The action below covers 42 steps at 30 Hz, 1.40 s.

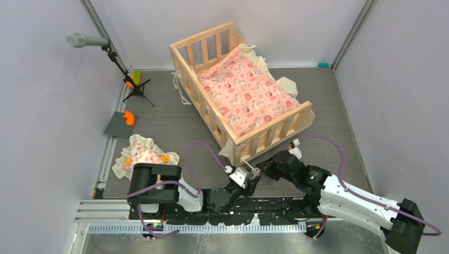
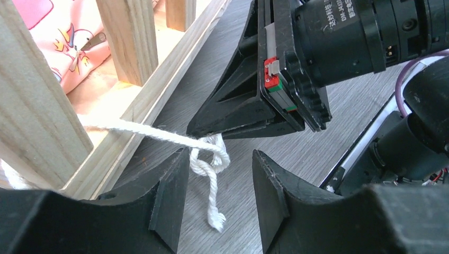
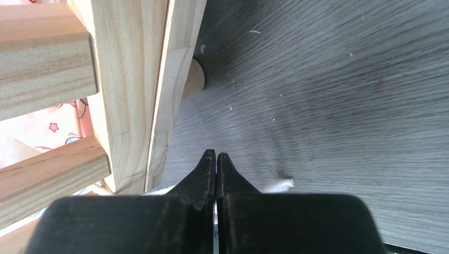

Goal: Set up the pet bed
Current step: Tie the ropes to the bed frame.

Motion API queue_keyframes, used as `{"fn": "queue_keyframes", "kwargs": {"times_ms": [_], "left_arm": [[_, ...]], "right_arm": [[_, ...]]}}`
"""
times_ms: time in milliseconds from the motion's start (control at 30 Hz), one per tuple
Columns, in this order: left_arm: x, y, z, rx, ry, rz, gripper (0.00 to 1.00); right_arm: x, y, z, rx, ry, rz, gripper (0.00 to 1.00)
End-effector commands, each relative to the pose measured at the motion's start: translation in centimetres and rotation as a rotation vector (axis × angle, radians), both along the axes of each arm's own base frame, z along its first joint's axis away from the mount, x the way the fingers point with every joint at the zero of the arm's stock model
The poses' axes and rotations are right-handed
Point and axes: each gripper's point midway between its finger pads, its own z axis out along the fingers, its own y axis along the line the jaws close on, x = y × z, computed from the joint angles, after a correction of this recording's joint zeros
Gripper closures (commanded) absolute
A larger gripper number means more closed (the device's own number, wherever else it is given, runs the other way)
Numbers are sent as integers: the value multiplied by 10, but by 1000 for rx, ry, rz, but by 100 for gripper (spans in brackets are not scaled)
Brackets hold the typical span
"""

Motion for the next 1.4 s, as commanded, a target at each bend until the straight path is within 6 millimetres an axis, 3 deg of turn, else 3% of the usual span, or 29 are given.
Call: {"fn": "queue_keyframes", "kwargs": {"times_ms": [0,233,467,767,1067,1367], "left_arm": [[-2,5,5,5,-4,-1,51],[-5,9,-3,22,2,2,51],[-12,-1,-21,38,32,-32,51],[6,6,-36,21,14,108,47],[9,-9,-36,14,4,133,47],[18,-7,-52,28,18,191,59]], "right_arm": [[10,4,21,19,-55,-14,100],[9,5,24,29,-58,-9,100],[10,7,28,39,-63,-6,100],[8,8,31,47,-62,-1,100],[7,7,31,53,-59,-1,100],[6,7,33,62,-62,0,100]]}}
